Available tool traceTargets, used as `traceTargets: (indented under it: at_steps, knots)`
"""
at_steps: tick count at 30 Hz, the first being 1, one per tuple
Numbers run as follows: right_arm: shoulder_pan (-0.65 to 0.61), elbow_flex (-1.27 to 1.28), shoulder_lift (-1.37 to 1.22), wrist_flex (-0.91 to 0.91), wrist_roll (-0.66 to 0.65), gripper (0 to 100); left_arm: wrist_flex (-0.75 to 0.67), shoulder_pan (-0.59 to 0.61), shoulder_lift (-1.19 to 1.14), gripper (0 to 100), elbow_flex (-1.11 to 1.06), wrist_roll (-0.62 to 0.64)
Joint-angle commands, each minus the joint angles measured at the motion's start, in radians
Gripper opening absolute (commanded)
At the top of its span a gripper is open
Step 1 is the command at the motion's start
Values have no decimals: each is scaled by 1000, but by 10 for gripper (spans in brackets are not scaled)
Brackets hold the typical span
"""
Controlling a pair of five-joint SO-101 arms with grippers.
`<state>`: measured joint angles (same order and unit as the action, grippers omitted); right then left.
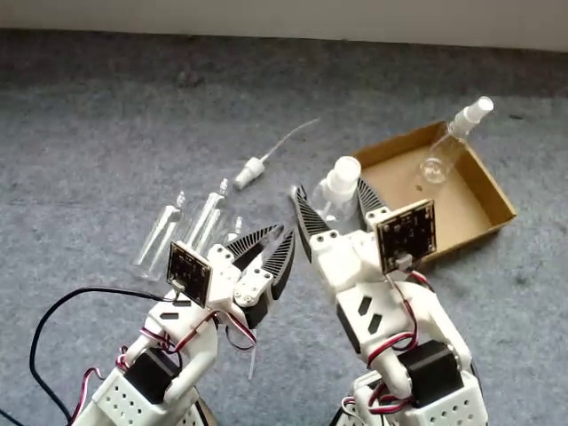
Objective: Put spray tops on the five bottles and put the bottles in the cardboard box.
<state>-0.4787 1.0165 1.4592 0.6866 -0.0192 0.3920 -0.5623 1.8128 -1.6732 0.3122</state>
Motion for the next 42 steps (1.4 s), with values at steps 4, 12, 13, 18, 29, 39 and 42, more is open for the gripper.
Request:
traceTargets:
  at_steps: [4,12,13,18,29,39,42]
  knots:
    - [21,-61,54,-4,-9,115,-25,2,12,27,-21,-3]
    - [229,-59,47,-13,-9,114,-25,4,12,27,-21,-3]
    - [257,-58,42,-36,-9,114,-25,4,12,27,-21,-3]
    - [377,-2,-97,-203,-9,114,-25,4,12,27,-21,-3]
    - [487,222,-417,-731,-8,114,-21,5,12,27,-21,-5]
    - [486,232,-750,-1010,-9,114,-21,10,12,27,-21,-5]
    - [486,196,-846,-1041,-9,114,-20,10,12,27,-21,-6]
